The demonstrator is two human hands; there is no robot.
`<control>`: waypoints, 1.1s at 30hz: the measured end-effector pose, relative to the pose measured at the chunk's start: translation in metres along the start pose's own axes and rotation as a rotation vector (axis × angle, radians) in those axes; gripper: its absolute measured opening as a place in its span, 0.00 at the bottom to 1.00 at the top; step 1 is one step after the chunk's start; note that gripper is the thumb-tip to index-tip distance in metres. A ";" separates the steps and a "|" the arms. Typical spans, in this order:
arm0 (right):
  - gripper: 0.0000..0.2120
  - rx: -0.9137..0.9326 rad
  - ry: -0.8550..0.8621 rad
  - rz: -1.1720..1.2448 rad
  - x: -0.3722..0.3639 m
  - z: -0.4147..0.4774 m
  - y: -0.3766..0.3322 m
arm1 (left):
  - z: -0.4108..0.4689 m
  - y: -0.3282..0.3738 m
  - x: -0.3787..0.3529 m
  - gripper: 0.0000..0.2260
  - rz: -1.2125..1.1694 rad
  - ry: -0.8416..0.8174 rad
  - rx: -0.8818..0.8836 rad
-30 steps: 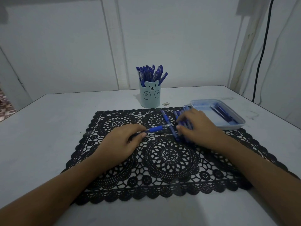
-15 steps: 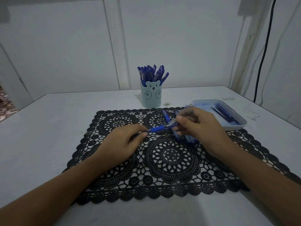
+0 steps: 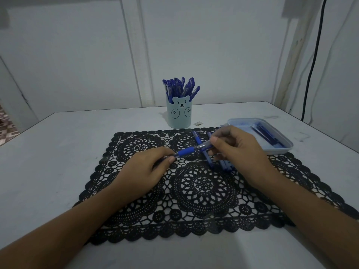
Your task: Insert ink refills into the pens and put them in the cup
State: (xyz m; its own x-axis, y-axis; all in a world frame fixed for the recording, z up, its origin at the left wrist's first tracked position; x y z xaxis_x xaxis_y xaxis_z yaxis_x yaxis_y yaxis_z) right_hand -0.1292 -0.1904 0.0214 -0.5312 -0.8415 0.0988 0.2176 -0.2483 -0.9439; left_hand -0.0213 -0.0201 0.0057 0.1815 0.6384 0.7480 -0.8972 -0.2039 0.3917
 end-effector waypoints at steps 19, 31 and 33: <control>0.09 0.180 -0.035 -0.094 -0.022 -0.009 -0.001 | 0.001 -0.001 0.004 0.16 0.100 0.082 -0.031; 0.16 0.265 -0.106 -0.477 -0.015 -0.006 0.000 | 0.010 0.019 0.008 0.14 0.389 0.162 -0.239; 0.25 0.310 -0.151 -0.792 -0.010 0.001 0.013 | 0.019 0.020 0.018 0.12 0.326 0.194 -0.149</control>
State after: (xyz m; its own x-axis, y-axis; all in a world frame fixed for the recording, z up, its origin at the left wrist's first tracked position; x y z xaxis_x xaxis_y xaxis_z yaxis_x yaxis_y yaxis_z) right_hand -0.1197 -0.1854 0.0090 -0.5112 -0.4141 0.7531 0.0544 -0.8901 -0.4525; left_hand -0.0283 -0.0267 0.0378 -0.1884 0.6893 0.6996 -0.9462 -0.3182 0.0587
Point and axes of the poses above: each hand's wrist, its own z-axis towards the middle knuckle, its own x-axis out of the back of the hand, y = z × x, the point moved 4 cm from there along z, towards the middle knuckle
